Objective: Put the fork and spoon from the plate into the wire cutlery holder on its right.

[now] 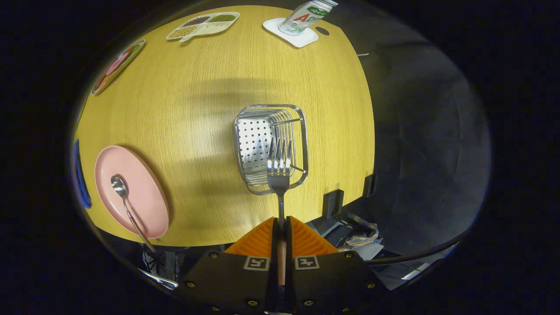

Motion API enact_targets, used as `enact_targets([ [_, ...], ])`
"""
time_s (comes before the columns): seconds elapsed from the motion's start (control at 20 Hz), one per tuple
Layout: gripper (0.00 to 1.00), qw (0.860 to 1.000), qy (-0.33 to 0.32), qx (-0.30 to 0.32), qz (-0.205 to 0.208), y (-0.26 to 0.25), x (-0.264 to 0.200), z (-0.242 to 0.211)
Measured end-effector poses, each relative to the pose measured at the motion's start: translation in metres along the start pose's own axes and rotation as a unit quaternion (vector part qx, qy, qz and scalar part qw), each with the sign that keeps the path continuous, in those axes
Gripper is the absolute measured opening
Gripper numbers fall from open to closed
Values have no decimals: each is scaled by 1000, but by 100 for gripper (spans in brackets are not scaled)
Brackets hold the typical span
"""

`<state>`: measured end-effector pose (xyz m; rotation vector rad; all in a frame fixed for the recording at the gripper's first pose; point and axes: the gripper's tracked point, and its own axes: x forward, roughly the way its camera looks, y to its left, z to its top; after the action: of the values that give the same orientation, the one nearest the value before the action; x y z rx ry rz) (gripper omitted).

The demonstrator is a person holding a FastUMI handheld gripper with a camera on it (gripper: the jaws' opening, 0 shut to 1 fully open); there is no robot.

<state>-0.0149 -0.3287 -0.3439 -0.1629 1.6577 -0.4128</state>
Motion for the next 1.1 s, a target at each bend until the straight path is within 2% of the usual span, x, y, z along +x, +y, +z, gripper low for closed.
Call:
enact_targets([
  [0.1,15,1000,-5,-1,-8,-4,-6,4],
  [0.15,27,1000,-11,-1,-8,-4,-9,6],
  [0.2,56,1000,-19,2,-6,-3,-9,7],
  [0.3,72,1000,-28,4,-2,-2,-15,11],
  [1.1,72,997,-70,13,5,-5,-31,17],
])
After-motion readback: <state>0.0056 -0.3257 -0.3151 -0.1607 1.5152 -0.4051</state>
